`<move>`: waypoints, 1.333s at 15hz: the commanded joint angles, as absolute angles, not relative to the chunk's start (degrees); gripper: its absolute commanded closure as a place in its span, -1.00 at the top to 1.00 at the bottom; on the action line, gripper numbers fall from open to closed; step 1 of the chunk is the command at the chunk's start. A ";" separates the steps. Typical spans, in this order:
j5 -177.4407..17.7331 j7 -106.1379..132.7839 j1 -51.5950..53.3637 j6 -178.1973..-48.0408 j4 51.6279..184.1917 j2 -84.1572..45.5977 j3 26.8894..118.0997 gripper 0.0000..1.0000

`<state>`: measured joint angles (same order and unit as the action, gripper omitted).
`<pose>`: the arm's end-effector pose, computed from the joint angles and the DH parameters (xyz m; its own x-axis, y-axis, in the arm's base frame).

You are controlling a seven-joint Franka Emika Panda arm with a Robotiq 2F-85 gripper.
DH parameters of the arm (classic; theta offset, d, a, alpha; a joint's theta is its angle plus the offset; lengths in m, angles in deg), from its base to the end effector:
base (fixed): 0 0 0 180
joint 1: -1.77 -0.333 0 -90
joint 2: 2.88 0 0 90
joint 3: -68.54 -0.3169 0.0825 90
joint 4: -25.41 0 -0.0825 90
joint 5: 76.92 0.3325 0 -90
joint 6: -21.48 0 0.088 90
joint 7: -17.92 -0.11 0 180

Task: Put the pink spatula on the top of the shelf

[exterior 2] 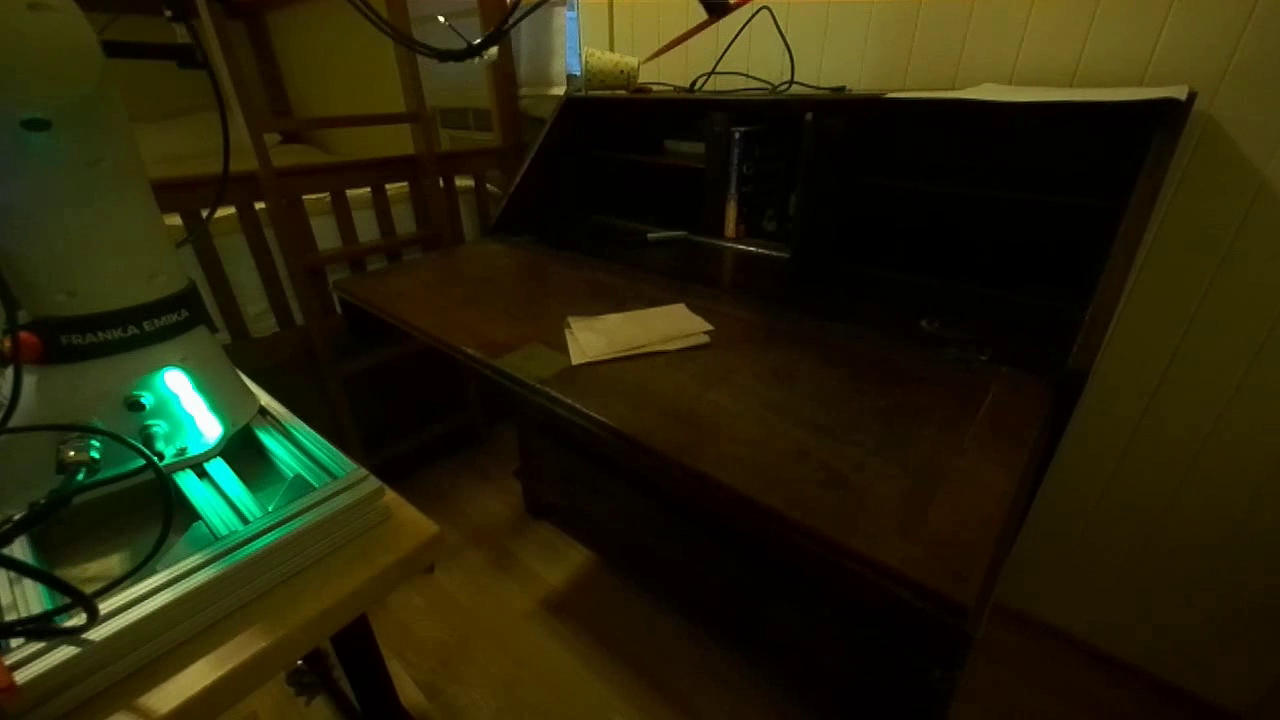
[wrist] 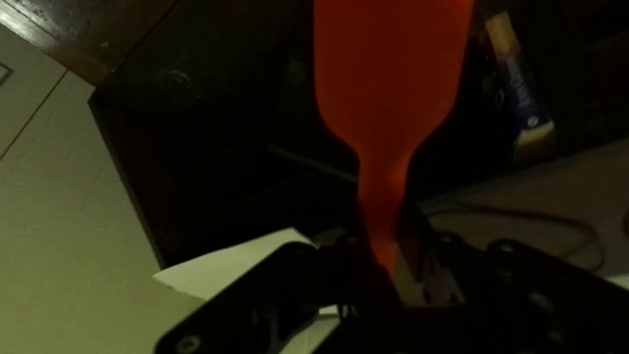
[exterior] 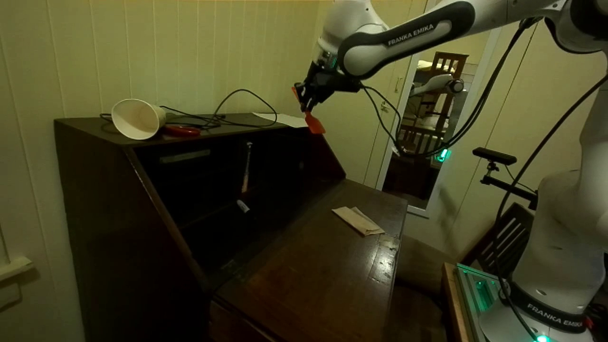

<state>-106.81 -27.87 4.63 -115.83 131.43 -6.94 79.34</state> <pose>0.5574 -0.1373 0.5510 0.6138 -0.5174 0.5962 -0.6843 -0.7253 0.0751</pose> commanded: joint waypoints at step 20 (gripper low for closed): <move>-86.83 -18.17 5.66 -114.50 84.35 -31.72 76.87 -0.89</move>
<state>-90.15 -19.64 5.82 -116.22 95.75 -23.10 76.44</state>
